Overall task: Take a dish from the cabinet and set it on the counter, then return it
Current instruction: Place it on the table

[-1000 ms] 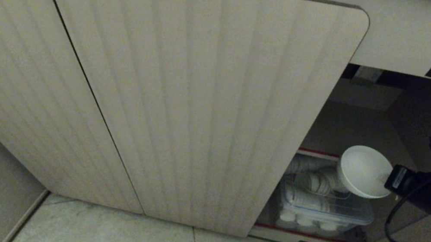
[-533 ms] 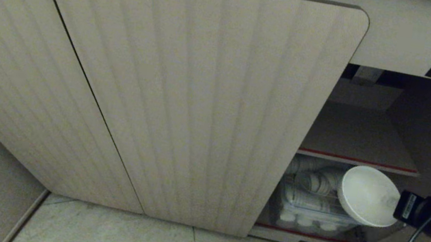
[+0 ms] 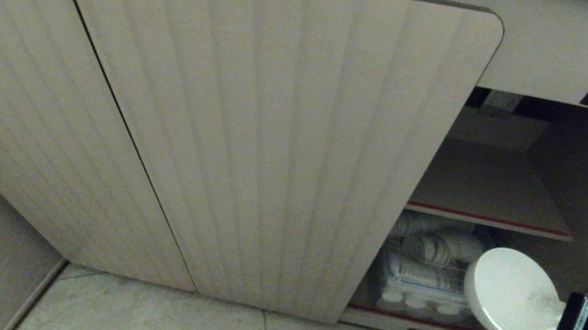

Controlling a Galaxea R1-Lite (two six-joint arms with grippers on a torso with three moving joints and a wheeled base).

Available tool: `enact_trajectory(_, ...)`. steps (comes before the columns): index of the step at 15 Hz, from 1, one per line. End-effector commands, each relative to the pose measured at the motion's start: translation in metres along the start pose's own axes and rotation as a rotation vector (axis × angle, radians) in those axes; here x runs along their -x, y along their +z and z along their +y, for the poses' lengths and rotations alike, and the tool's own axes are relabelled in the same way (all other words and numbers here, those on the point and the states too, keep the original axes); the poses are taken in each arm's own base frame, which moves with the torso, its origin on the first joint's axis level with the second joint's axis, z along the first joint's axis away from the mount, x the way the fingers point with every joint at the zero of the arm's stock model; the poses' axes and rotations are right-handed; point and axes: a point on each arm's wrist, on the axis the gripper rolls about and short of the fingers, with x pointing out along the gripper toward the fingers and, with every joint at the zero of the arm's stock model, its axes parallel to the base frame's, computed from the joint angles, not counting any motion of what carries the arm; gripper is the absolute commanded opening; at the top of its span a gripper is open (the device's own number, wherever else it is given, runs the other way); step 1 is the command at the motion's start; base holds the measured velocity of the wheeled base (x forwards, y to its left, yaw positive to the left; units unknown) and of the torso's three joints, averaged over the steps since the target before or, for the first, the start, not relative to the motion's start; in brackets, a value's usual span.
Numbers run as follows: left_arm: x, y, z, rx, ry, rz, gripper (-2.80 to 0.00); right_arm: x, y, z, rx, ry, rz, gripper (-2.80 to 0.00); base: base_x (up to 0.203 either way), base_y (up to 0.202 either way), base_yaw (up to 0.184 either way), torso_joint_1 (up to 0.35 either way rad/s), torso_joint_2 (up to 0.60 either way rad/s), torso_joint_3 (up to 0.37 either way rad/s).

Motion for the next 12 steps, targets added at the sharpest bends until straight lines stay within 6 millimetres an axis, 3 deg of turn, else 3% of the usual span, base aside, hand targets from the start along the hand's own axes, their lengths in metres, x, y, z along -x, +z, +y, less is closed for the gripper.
enact_trajectory(1, 0.0, 0.0, 0.0, 0.001, 0.001, 0.0, -2.8, 0.013, -0.008, 0.001, 0.006, 0.031, -0.011, -2.8, 0.0, 0.0, 0.0, 0.0, 0.0, 0.0)
enact_trajectory(12, 0.0, 0.0, 0.0, 0.001, 0.001, 0.0, -2.8, 0.055, -0.055, 0.005, 0.125, 0.185, 0.097, -2.8, 0.0, 0.0, 0.0, 0.0, 0.0, 0.0)
